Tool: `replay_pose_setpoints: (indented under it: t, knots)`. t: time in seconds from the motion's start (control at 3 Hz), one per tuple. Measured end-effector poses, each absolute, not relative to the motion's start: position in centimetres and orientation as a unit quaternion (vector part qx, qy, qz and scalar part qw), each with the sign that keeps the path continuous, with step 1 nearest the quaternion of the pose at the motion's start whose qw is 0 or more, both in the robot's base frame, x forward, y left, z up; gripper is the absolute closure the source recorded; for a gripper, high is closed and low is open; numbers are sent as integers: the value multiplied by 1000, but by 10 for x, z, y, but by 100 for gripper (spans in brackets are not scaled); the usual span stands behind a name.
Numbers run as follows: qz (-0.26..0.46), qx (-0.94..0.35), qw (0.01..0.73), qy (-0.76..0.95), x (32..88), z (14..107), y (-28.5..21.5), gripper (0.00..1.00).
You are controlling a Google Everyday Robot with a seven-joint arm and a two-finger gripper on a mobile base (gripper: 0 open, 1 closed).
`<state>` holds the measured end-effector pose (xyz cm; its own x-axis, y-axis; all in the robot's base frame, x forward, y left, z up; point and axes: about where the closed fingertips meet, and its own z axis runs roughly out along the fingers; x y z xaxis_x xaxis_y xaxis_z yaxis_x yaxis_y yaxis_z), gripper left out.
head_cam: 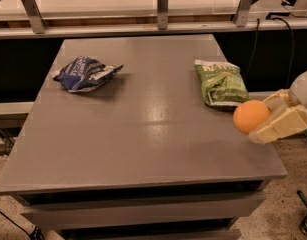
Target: Move orange near blue chip bag
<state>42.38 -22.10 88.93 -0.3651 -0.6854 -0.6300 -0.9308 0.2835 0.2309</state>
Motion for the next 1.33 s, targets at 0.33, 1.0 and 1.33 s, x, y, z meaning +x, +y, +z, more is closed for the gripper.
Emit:
replay_pose_setpoints:
  t: [0.33, 1.0, 1.33]
  knots:
    - [303, -533, 261, 745, 443, 927, -189, 100]
    - [252, -558, 327, 720, 470, 962, -93, 100]
    - [237, -547, 351, 722, 485, 967, -88, 100]
